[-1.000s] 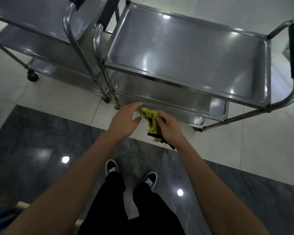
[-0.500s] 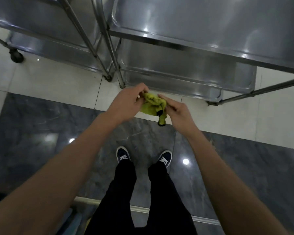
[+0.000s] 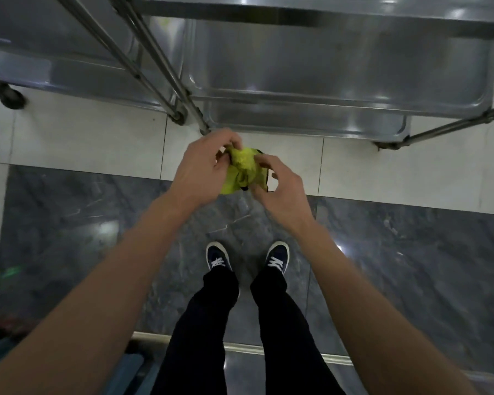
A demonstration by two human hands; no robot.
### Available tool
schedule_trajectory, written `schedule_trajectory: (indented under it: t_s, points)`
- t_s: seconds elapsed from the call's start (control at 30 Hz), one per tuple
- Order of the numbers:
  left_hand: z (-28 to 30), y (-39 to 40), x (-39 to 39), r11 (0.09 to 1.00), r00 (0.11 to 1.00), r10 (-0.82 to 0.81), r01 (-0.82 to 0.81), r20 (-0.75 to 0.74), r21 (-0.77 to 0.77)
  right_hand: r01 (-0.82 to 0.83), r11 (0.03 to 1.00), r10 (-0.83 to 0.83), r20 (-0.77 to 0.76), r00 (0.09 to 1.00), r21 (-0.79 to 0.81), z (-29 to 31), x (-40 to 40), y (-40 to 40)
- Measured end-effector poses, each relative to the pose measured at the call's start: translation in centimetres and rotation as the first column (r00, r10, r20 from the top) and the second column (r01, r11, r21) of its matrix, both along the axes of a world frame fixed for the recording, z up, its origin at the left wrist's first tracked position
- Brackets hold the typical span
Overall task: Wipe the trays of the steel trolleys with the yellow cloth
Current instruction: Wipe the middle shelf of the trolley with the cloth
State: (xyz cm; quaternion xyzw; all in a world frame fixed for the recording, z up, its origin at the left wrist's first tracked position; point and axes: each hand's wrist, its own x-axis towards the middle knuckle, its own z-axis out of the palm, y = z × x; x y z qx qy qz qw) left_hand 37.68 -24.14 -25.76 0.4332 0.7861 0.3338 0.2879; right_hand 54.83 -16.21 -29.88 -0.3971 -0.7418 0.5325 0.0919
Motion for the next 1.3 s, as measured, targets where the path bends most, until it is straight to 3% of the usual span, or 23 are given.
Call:
schedule_trajectory:
  t_s: [0.07, 0.2, 0.43, 0.6, 0.73, 0.87, 0.97, 1.07, 1.17, 1.3]
  points:
    - [-1.6, 0.2, -0.3, 0.998, 0.997, 0.044, -0.046, 0.061, 0.035, -0.036, 0.999, 0.036, 0.017, 0.999, -0.005, -1.9, -0.8, 0.0]
    - [-4.8, 0.0, -1.3, 0.998, 0.989, 0.046, -0.052, 0.138, 0.034, 0.051, 0.994, -0.052, 0.010, 0.999, 0.098, -5.6, -2.5, 0.4]
    - [-9.9, -1.8, -2.7, 0.982, 0.941, 0.175, -0.187, 0.288, 0.016, 0.188, 0.982, -0.187, -0.078, 0.979, 0.015, -8.5, -4.7, 0.3]
    - [-13.5, -2.4, -3.2, 0.994, 0.978, 0.043, -0.021, 0.204, -0.111, 0.236, 0.970, -0.230, -0.102, 0.968, 0.061, -9.4, -4.8, 0.6]
    - [-15.4, -1.2, -3.0, 0.986, 0.983, 0.107, -0.086, 0.148, -0.143, 0.284, 0.953, -0.276, -0.083, 0.957, 0.107, -10.6, -4.5, 0.6]
    - [-15.8, -0.3, -3.4, 0.975, 0.963, 0.150, -0.107, 0.222, -0.197, 0.276, 0.930, -0.267, -0.071, 0.961, 0.242, -11.8, -3.5, 1.5]
    - [-15.9, 0.1, -3.9, 0.953, 0.892, 0.273, -0.200, 0.361, -0.227, 0.182, 0.865, -0.160, -0.088, 0.983, 0.468, -12.9, -3.0, 1.9]
    - [-15.7, 1.1, -3.6, 0.896, 0.730, 0.445, -0.365, 0.519, -0.254, 0.078, 0.822, -0.058, -0.053, 0.997, 0.565, -14.4, -2.9, 1.3]
    - [-15.8, 2.0, -3.2, 0.840, 0.525, 0.518, -0.463, 0.676, -0.284, -0.013, 0.864, 0.036, -0.035, 0.999, 0.503, -16.0, -3.2, 0.1]
    - [-16.3, 2.2, -3.9, 0.863, 0.530, 0.443, -0.470, 0.723, -0.185, 0.022, 0.932, 0.020, -0.112, 0.994, 0.363, -16.6, -4.1, -1.1]
